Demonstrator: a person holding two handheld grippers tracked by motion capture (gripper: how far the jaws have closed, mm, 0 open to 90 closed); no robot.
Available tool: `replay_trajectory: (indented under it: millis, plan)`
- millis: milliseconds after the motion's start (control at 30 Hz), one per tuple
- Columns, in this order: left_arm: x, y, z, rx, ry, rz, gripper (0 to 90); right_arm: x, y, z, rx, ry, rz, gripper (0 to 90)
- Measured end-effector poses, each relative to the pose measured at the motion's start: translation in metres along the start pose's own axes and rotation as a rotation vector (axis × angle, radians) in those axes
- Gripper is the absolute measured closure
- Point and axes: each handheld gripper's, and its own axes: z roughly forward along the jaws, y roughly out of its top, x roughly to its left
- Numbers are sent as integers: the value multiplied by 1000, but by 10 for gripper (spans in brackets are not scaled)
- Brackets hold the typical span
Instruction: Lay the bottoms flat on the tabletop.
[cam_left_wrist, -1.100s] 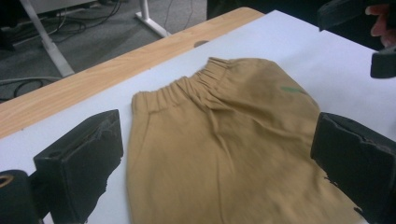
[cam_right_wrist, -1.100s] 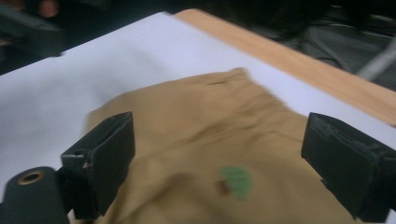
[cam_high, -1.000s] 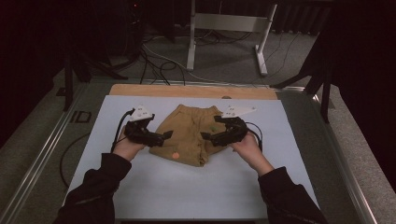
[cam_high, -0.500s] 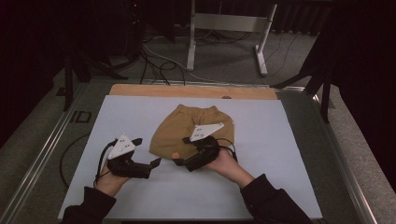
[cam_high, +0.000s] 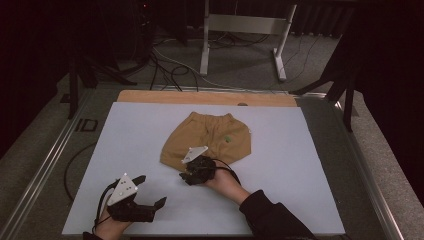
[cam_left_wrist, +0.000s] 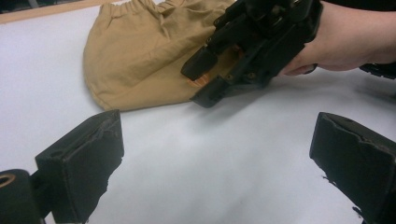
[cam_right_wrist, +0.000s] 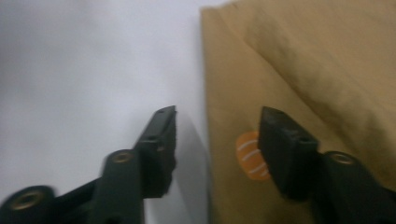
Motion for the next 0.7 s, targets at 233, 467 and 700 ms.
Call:
replay_trajectory:
  millis: [233,467,700]
  plan:
    - [4,-2,2,3,8,-1,41,-5,-2,4,22,28,-45,662]
    - [10,-5,2,2,13,-24,45,-6,5,1,76,-3,-94,896]
    - [13,-5,1,-7,26,-31,47,0,15,-27,8,88,-117,896]
